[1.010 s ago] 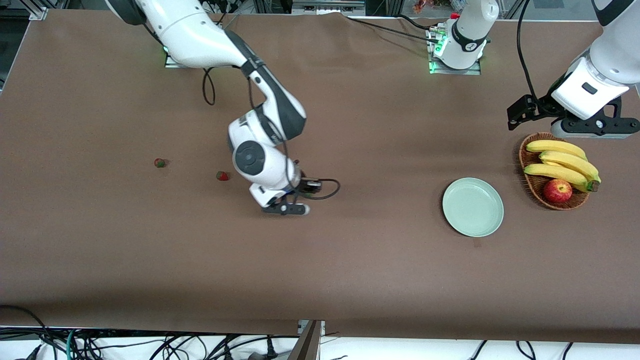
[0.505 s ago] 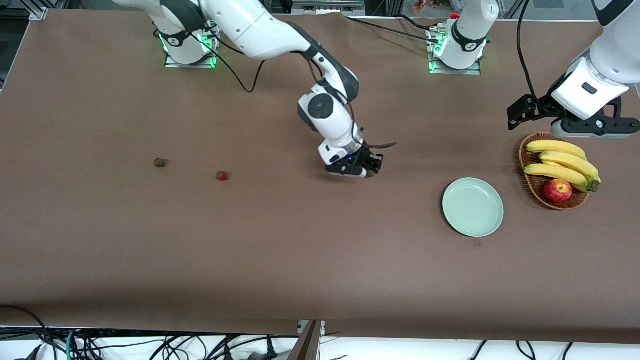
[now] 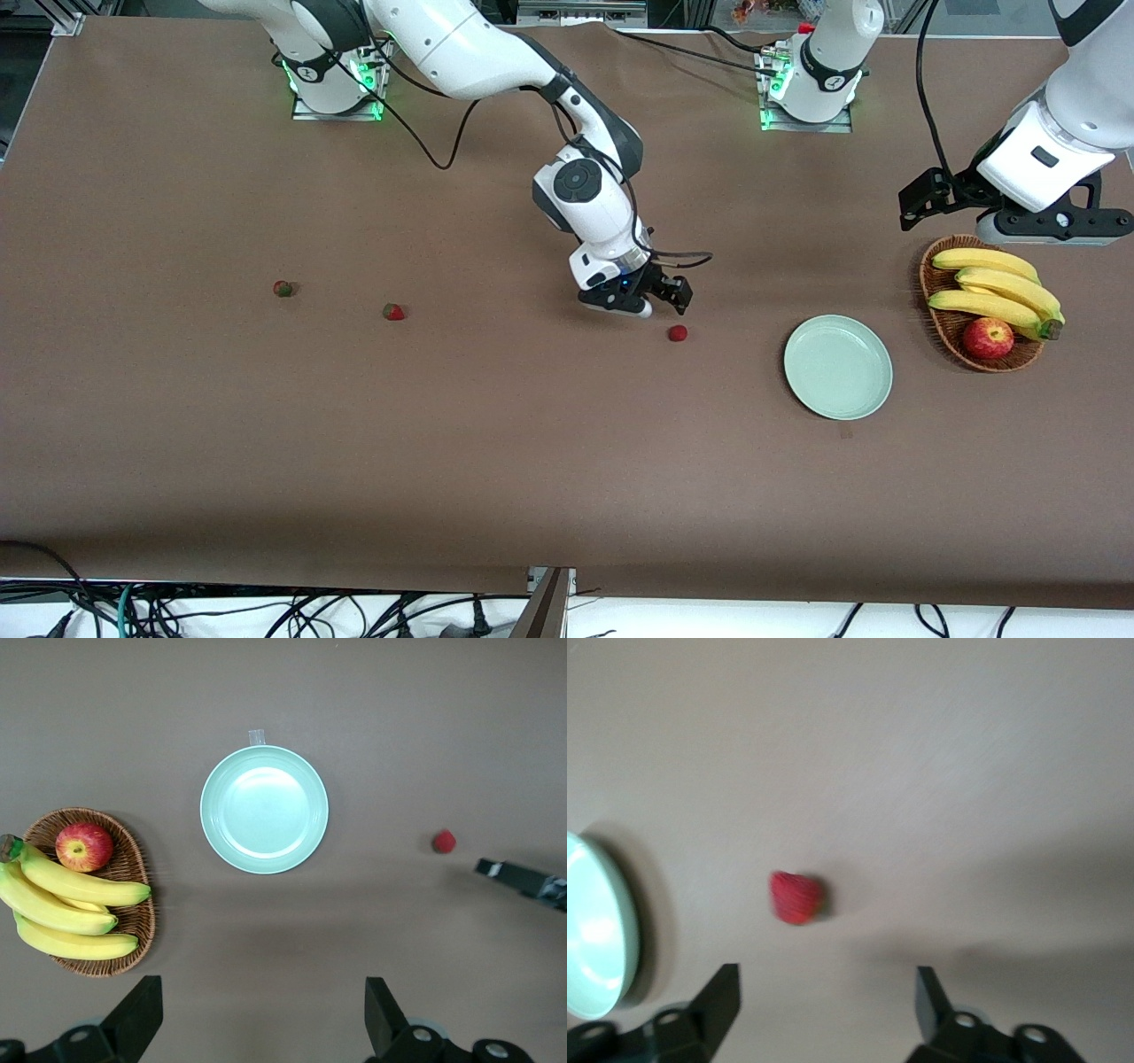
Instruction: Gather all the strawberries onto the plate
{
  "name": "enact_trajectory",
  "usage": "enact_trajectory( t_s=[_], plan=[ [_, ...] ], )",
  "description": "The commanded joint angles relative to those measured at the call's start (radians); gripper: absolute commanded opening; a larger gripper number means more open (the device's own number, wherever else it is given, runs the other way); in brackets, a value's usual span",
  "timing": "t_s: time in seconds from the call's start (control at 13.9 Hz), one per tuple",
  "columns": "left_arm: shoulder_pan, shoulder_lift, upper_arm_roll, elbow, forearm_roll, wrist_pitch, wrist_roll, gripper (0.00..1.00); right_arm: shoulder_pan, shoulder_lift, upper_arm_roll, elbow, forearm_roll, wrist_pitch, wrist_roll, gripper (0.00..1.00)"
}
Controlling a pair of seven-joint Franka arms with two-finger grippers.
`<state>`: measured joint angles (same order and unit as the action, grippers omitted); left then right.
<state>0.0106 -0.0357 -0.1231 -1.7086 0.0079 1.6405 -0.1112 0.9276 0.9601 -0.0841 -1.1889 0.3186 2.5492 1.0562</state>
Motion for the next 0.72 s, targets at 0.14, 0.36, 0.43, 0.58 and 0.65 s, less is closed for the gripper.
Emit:
enact_trajectory(
  t_s=[0.14, 0.36, 0.43, 0.58, 0.65],
  plan=[
    [-0.004, -0.007, 0.003, 0.000, 0.000, -0.011, 0.007, 1.00, -0.139, -0.161, -0.046, -0.053, 0.014, -0.370, -0.395, 0.96],
    [-0.004, -0.007, 0.003, 0.000, 0.000, -0.011, 0.007, 1.00, -0.178, -0.231, -0.178, -0.183, 0.007, -0.490, -0.698, 0.96],
    [-0.004, -0.007, 0.003, 0.000, 0.000, -0.011, 0.005, 1.00, -0.176, -0.259, -0.221, -0.252, 0.005, -0.495, -0.790, 0.97],
    [-0.004, -0.006, 0.003, 0.000, -0.002, -0.011, 0.007, 1.00, -0.176, -0.331, -0.300, -0.421, 0.004, -0.469, -0.972, 0.98],
    [-0.006, -0.004, 0.003, 0.000, -0.002, -0.011, 0.008, 1.00, -0.177, -0.368, -0.325, -0.511, 0.007, -0.433, -1.045, 0.98]
  ],
)
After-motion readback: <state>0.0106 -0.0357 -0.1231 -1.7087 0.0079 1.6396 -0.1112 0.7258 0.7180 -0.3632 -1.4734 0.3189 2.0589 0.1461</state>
